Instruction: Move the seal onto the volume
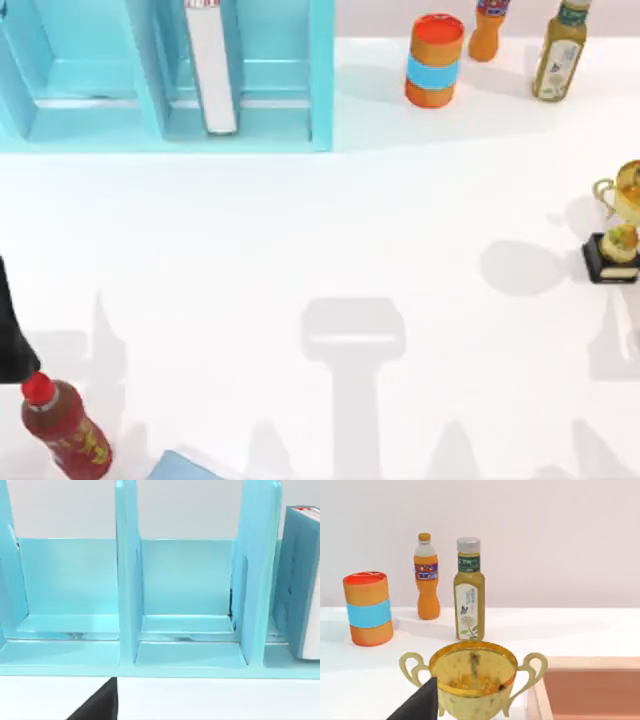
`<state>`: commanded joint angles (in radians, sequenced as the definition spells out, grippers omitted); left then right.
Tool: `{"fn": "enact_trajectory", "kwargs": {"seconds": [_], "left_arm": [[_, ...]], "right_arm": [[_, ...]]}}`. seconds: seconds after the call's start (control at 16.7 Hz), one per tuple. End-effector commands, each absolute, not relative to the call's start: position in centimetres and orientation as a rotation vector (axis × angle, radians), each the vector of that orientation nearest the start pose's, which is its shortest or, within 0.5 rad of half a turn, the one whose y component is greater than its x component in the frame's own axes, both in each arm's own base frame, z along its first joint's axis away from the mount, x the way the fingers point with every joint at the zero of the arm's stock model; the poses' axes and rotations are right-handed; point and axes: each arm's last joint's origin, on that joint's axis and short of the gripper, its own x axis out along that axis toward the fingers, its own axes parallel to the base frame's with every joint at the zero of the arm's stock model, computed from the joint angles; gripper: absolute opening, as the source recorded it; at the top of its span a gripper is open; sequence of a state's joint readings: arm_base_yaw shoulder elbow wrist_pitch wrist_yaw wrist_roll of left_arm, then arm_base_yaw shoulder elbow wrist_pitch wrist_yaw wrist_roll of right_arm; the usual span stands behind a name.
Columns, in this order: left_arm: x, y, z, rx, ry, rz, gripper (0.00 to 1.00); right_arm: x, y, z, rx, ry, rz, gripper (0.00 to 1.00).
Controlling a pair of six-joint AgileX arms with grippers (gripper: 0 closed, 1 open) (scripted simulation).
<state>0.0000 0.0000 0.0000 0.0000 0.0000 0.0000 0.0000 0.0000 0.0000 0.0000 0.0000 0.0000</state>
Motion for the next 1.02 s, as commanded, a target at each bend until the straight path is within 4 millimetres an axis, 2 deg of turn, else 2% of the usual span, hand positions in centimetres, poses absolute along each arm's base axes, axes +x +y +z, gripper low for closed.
{"fn": "enact_trajectory", "kwargs": {"seconds": [0.12, 0.24, 0.42, 0.6, 0.72, 0.84, 0.96, 1.02], "left_arm": [[10.6, -0.1, 16.0, 0.000, 0.000, 0.000, 1.00], [10.6, -0.1, 17.0, 0.004, -0.028, 0.001, 1.00], [11.0, -0.2, 20.6, 0.017, -0.118, -0.003, 1.00], [12.7, -0.3, 25.0, 0.028, -0.207, -0.013, 1.00], [15.2, -0.7, 27.4, 0.031, -0.240, -0.019, 1.00], [18.9, -1.3, 28.8, 0.028, -0.250, -0.024, 1.00], [23.4, -2.5, 28.5, 0.022, -0.233, -0.029, 1.00], [25.7, -3.3, 27.7, 0.019, -0.216, -0.031, 1.00]], "right_arm": [[10.6, -0.1, 16.0, 0.000, 0.000, 0.000, 1.00], [10.6, -0.1, 16.0, 0.000, 0.000, 0.000, 1.00], [10.6, -0.1, 16.0, 0.000, 0.000, 0.000, 1.00], [10.6, -0.1, 16.0, 0.000, 0.000, 0.000, 1.00], [10.6, -0.1, 16.0, 0.000, 0.000, 0.000, 1.00], [10.6, -0.1, 16.0, 0.000, 0.000, 0.000, 1.00], [10.6, -0.1, 16.0, 0.000, 0.000, 0.000, 1.00], [10.6, -0.1, 16.0, 0.000, 0.000, 0.000, 1.00]]}}
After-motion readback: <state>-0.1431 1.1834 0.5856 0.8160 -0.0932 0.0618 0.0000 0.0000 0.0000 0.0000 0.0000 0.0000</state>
